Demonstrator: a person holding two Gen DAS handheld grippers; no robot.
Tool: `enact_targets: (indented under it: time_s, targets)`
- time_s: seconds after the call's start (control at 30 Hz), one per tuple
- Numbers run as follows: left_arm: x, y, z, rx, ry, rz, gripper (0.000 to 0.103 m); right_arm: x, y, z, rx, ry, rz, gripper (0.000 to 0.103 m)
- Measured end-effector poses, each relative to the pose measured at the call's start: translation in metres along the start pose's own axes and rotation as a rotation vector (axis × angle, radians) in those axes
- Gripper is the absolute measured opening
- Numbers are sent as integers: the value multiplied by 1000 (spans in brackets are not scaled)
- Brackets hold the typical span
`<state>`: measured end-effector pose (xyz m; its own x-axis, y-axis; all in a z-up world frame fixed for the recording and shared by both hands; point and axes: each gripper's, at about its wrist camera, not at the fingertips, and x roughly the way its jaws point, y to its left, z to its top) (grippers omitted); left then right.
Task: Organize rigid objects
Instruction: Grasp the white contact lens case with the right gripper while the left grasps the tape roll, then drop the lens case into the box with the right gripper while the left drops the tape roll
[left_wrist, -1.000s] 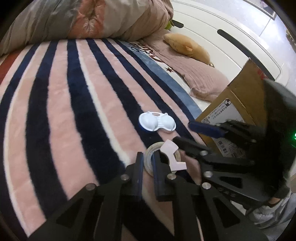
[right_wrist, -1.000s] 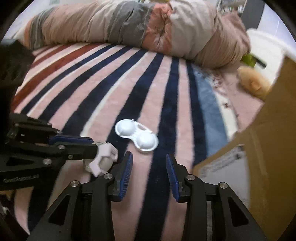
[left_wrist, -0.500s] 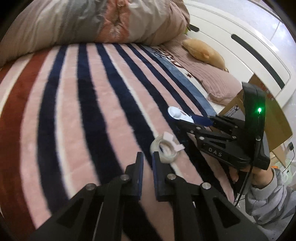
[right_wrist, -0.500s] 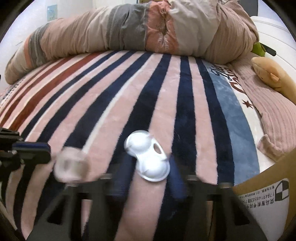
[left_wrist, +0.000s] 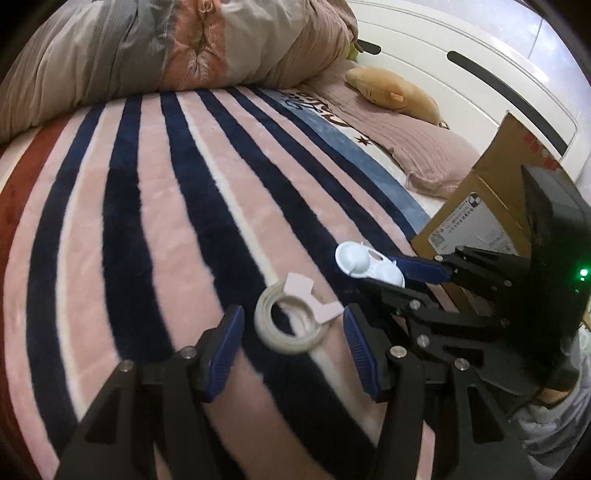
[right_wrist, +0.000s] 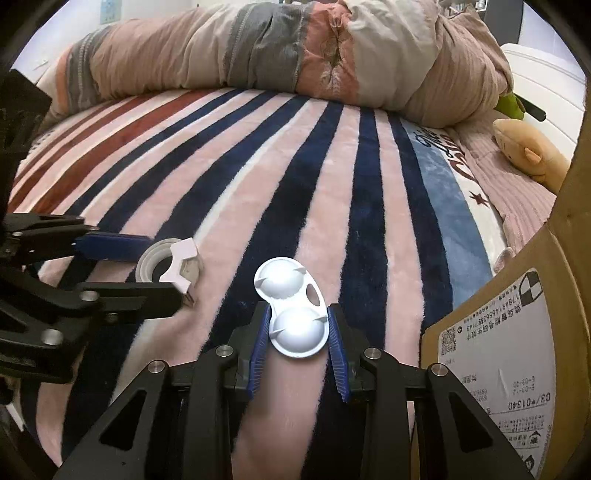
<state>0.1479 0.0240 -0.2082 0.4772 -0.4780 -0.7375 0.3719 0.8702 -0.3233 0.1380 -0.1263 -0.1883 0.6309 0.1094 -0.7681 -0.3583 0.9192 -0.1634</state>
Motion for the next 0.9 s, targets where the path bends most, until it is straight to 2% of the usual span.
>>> enact_targets:
  time_s: [0.03, 0.27, 0.43, 0.57, 0.7, 0.9]
  targets:
    - [1, -1, 0, 3, 0, 12, 39, 0, 0, 0, -1, 1, 4, 26]
    - [-26, 1, 0, -7, -22, 34, 38, -16, 5, 2, -14, -24, 36, 26]
    - [-87, -11, 1, 1, -97, 68, 38, -63, 22, 9, -53, -110, 84, 26]
    - [-141, -39, 4, 46, -165, 89, 38, -117, 34, 15, -86, -218, 113, 26]
    - [-185, -77, 9, 88, -231, 83, 38, -168, 34, 16, -117, -313, 93, 26]
    - [-201, -140, 22, 163, -261, 48, 38, -223, -3, -2, -81, -385, 72, 26]
